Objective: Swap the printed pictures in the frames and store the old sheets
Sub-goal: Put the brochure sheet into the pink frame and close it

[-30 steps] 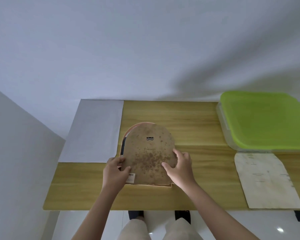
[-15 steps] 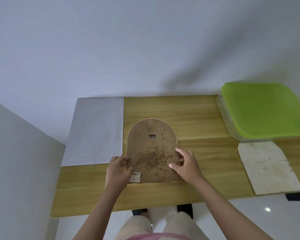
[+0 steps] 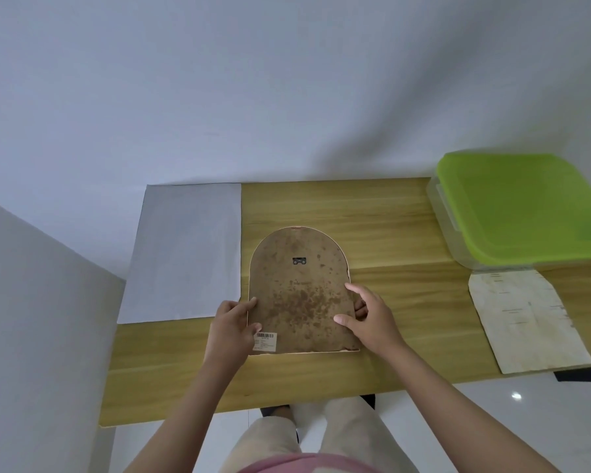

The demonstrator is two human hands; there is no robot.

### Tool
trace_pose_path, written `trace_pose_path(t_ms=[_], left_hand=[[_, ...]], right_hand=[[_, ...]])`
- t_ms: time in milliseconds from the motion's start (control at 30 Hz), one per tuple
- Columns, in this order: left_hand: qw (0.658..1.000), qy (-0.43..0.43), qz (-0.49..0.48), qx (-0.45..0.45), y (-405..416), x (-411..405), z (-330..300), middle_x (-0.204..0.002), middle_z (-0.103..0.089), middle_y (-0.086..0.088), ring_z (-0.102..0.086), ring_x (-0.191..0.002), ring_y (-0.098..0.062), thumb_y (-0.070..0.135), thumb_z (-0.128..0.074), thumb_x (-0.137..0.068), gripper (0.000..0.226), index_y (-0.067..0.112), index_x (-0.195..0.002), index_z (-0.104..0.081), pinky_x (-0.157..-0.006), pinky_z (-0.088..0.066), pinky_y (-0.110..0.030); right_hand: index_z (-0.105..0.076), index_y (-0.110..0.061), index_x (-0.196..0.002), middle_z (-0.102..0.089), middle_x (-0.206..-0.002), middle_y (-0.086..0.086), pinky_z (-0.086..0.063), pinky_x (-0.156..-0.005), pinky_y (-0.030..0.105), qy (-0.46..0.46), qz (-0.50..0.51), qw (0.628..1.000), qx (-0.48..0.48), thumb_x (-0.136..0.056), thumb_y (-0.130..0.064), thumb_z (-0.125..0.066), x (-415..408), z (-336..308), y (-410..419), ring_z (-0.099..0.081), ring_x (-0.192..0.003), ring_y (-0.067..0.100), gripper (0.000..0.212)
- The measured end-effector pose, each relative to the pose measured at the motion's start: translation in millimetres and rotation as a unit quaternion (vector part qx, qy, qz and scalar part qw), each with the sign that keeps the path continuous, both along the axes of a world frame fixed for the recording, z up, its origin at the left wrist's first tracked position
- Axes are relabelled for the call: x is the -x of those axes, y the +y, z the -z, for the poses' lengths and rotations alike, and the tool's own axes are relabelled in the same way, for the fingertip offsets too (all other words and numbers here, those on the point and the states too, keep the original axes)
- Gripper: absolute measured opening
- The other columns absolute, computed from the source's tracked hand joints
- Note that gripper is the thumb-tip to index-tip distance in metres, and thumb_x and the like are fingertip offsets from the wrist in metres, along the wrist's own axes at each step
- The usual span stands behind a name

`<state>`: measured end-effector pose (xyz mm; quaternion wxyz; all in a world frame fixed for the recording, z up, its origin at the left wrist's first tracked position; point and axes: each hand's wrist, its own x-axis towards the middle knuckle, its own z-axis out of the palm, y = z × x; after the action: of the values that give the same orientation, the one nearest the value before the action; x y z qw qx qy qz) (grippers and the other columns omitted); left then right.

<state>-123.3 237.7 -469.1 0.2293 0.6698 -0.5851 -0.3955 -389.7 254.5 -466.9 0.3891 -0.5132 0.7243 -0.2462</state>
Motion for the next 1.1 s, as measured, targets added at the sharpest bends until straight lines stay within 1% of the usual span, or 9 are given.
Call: trace_pose_path(t_ms=[67,133,267,333,433,600,767,900,1100], left_hand=[[1.0,-0.008,0.005,0.005,-1,0,0,-0.104,-0.049,0.001,-0.055,-0.09,-0.012,0.009,-0.068,-0.081,0.048,0.016,-0.128,-0.056,-0.072,-0.05,-0.015],[1.0,-0.012,0.008,0.006,-3,1,0,-0.103,-0.049,0.0,-0.053,-0.086,-0.009,0.008,-0.068,-0.081,0.049,0.014,-0.128,-0.055,-0.073,-0.047,-0.014],[0.999,-0.025,0.021,0.01,-6,2,0,-0.101,-0.048,0.0,-0.051,-0.083,-0.006,0.01,-0.065,-0.083,0.049,0.016,-0.13,-0.053,-0.062,-0.038,-0.004],[0.999,-0.032,0.026,0.012,-6,3,1,-0.102,-0.047,0.0,-0.051,-0.084,-0.008,0.011,-0.064,-0.084,0.05,0.016,-0.132,-0.051,-0.061,-0.036,-0.003],[0.999,-0.028,0.044,0.003,-6,0,0,-0.104,-0.045,0.002,-0.053,-0.086,-0.01,0.013,-0.065,-0.084,0.053,0.016,-0.134,-0.049,-0.069,-0.041,-0.008],[0.994,0.009,0.108,-0.024,-7,-13,3,-0.108,-0.042,0.002,-0.058,-0.084,-0.005,0.017,-0.082,-0.066,0.079,0.022,-0.135,-0.044,-0.08,-0.05,-0.017],[0.995,0.01,0.099,-0.009,-7,-12,3,-0.107,-0.044,0.002,-0.06,-0.083,-0.011,0.017,-0.081,-0.067,0.078,0.024,-0.136,-0.043,-0.08,-0.053,-0.024],[0.994,0.005,0.105,0.005,-6,-13,6,-0.106,-0.044,0.001,-0.059,-0.085,-0.016,0.017,-0.081,-0.069,0.079,0.024,-0.137,-0.042,-0.083,-0.052,-0.026],[0.991,-0.025,0.134,0.017,-7,-12,7,-0.108,-0.041,0.0,-0.058,-0.086,-0.016,0.02,-0.078,-0.072,0.082,0.021,-0.142,-0.036,-0.087,-0.053,-0.029]], right_hand=[[-0.05,-0.031,-0.13,-0.053,-0.1,-0.003,-0.039,-0.069,0.011,-0.002,-0.007,1.0,-0.001,-0.071,-0.028,-0.081,2,1,-1,-0.053,-0.08,0.005,0.066],[-0.05,-0.033,-0.129,-0.054,-0.098,-0.003,-0.041,-0.07,0.013,-0.007,-0.025,1.0,-0.011,-0.068,-0.03,-0.083,6,2,-2,-0.053,-0.08,0.008,0.07],[-0.044,-0.035,-0.133,-0.056,-0.099,0.002,-0.05,-0.079,0.023,-0.048,-0.066,0.996,-0.046,-0.058,-0.028,-0.089,19,3,-6,-0.058,-0.086,0.016,0.089],[-0.041,-0.036,-0.136,-0.056,-0.099,0.004,-0.049,-0.079,0.023,-0.059,-0.079,0.994,-0.054,-0.055,-0.027,-0.09,23,3,-8,-0.058,-0.085,0.014,0.095],[-0.035,-0.037,-0.141,-0.053,-0.096,0.004,-0.045,-0.073,0.015,-0.051,-0.101,0.992,-0.062,-0.057,-0.023,-0.09,24,1,-11,-0.056,-0.08,0.01,0.102],[-0.028,-0.039,-0.144,-0.051,-0.105,0.005,-0.043,-0.067,0.009,-0.048,-0.121,0.989,-0.07,-0.051,-0.026,-0.093,24,-1,-13,-0.055,-0.083,0.008,0.114],[-0.028,-0.037,-0.144,-0.05,-0.098,0.003,-0.044,-0.066,0.011,-0.058,-0.114,0.989,-0.067,-0.052,-0.023,-0.093,25,-2,-12,-0.053,-0.078,0.007,0.114],[-0.026,-0.04,-0.145,-0.051,-0.103,0.006,-0.044,-0.068,0.014,-0.053,-0.116,0.99,-0.065,-0.051,-0.028,-0.093,26,2,-12,-0.054,-0.08,0.009,0.116],[-0.019,-0.036,-0.148,-0.044,-0.113,0.0,-0.041,-0.071,0.012,-0.027,-0.138,0.988,-0.064,-0.057,-0.03,-0.09,24,0,-11,-0.052,-0.085,0.005,0.115]])
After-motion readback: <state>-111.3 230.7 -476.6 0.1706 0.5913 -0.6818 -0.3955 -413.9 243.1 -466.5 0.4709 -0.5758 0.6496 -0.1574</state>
